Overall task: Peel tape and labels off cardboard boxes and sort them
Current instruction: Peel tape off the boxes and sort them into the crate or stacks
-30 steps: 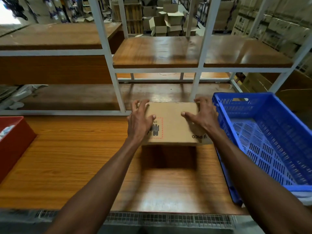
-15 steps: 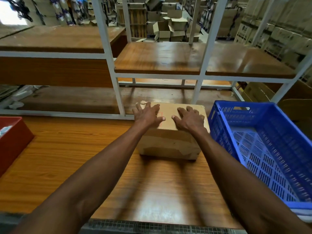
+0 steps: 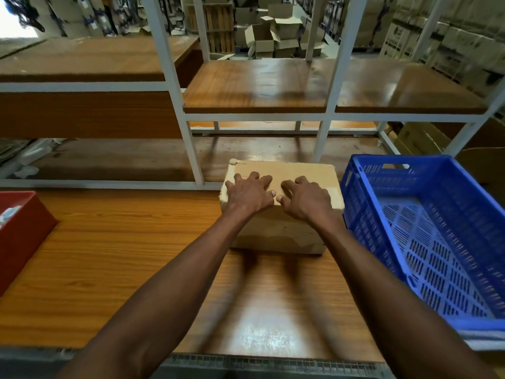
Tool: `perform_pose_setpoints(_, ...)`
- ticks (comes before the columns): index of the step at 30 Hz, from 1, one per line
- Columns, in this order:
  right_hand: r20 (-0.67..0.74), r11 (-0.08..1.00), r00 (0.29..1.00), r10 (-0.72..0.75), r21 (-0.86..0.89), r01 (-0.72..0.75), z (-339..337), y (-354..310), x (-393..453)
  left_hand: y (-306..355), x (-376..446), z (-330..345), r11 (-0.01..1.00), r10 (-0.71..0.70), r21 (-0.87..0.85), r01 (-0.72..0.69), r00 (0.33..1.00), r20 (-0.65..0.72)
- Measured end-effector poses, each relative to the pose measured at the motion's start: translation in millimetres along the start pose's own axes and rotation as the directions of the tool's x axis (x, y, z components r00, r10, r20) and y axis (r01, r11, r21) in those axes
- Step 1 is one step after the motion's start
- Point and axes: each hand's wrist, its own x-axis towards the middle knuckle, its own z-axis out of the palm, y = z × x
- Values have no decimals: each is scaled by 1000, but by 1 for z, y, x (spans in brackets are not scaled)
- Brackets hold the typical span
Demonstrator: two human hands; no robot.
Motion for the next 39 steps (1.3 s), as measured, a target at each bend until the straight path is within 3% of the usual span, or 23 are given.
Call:
perform_pose_setpoints(4,46,999,999,-13,39,11,-8,7,0,7,-29,7,984,64,-159,-84,990,-129)
perform_pose_setpoints(9,107,985,993,-45,169,27,-16,19,-2,5,-51,33,981,125,-115,-153,967,-223)
perform_pose_setpoints(13,-102,994,991,-85,65,92,8,14,-18,0,-52,39,984,140,-76,-163,960,-243)
perform_pose_setpoints(15,-112,990,990,-84,106,96,7,15,-18,-4,-54,41,985,153,-47,-169,959,-237)
perform_pose_setpoints(18,-59,982,998,-7,187,18,-3,30,-24,-19,-57,37,995,94,-19,-102,966,-242)
perform_pose_setpoints(21,-234,958,968,93,285,-23,16,47,-53,-37,-58,34,998,-14,-56,-1,961,-277)
perform_pose_setpoints(25,-181,948,980,79,318,-18,10,54,-56,-38,-48,15,998,2,-68,-16,979,-204)
perform_pose_setpoints(29,-140,961,984,112,266,-71,12,51,-51,-41,-47,27,967,-84,-254,32,977,-195)
perform_pose_setpoints(33,-39,912,986,163,388,-135,42,55,-51,-42,-56,40,951,-111,-305,53,978,-177)
perform_pose_setpoints(39,-173,883,976,129,468,-34,53,63,-56,-46,-61,47,899,-93,-437,-18,968,-231)
